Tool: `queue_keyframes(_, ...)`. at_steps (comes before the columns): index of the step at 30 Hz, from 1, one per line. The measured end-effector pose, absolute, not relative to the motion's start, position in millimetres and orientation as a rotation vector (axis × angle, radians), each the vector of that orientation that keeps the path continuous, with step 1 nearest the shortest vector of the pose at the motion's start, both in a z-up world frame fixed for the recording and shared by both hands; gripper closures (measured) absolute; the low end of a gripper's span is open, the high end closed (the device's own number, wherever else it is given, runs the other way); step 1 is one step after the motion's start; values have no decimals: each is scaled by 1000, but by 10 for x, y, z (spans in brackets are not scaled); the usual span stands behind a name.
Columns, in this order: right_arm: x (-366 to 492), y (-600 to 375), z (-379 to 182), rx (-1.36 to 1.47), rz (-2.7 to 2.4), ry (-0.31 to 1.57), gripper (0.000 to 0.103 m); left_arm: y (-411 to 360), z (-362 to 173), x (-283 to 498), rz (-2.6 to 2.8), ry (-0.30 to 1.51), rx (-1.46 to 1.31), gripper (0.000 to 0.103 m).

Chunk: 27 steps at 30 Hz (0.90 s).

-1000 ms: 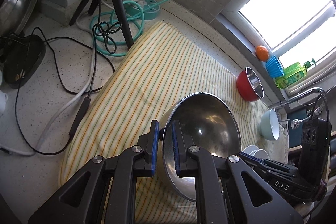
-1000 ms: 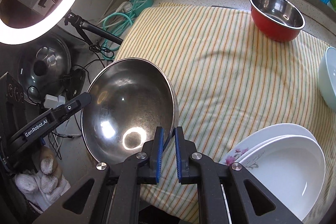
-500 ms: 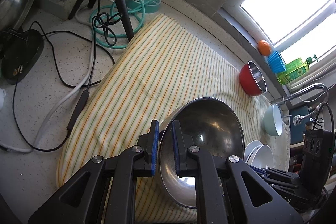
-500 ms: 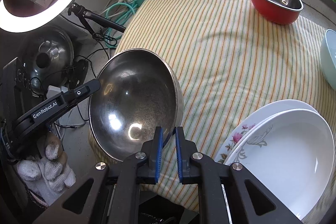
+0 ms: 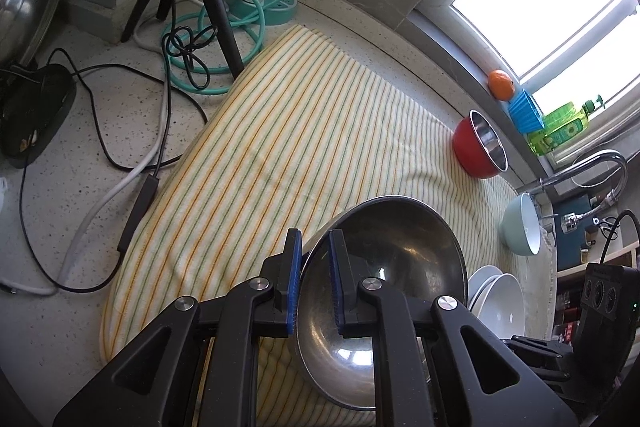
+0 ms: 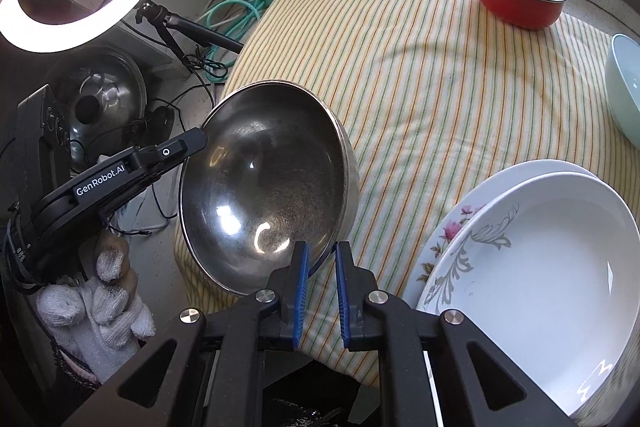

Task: Organize plates and bowls
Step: 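Carry the large steel bowl with both grippers toward the red steel bowl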

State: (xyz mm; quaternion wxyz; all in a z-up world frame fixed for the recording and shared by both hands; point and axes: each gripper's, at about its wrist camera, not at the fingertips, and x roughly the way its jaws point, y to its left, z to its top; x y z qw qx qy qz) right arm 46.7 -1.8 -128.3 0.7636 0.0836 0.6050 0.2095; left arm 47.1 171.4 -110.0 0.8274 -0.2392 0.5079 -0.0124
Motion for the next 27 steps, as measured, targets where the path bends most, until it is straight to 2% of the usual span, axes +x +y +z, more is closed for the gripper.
queue_keyframes(11,391,-55,-1257,190,457,1297,91,1687,-1075,461,-22,1069,-476,91)
queue_keyframes(27,362,-160,-1030,138,440,1221,91,1657,-761,288,53,968,-359,91)
